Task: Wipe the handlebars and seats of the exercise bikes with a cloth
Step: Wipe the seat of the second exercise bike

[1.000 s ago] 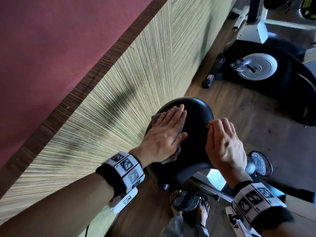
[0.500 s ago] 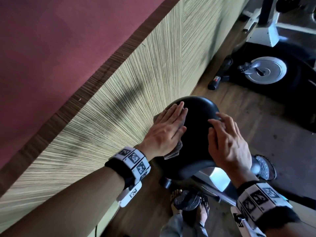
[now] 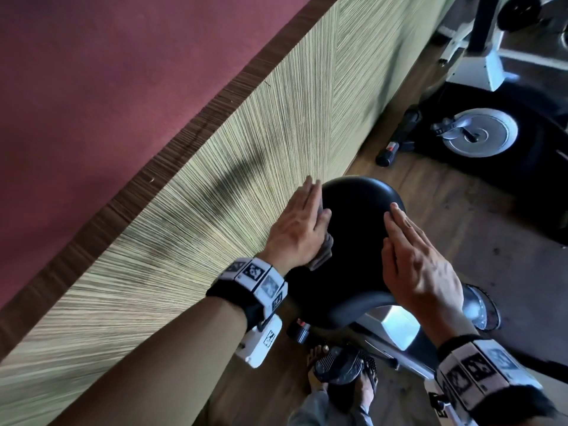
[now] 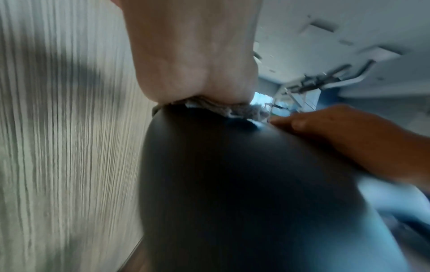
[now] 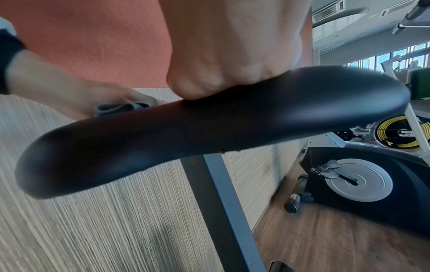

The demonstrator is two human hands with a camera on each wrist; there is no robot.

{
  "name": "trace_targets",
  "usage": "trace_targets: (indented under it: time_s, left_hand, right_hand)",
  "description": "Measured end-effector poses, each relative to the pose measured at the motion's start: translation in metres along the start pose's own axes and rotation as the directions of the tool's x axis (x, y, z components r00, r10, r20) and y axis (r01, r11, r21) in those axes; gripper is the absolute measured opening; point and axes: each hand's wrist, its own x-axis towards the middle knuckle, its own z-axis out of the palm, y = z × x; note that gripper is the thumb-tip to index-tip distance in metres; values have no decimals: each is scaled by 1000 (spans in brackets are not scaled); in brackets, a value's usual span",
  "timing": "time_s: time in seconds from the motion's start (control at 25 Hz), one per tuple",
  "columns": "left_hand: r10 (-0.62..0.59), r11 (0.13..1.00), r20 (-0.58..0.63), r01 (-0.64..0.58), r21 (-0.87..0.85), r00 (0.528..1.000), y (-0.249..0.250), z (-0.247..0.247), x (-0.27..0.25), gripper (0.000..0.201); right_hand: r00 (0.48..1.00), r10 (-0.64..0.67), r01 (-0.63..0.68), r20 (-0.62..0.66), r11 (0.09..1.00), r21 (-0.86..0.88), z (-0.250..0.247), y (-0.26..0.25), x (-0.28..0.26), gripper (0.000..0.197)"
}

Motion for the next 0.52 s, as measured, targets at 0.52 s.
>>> trace_targets:
  time_s: [0.52]
  left_hand:
    - [-342, 872, -121, 267, -409, 932, -12, 16, -15, 61]
  right_hand:
    - [995, -95, 96, -30, 995, 35, 4, 5, 4, 49]
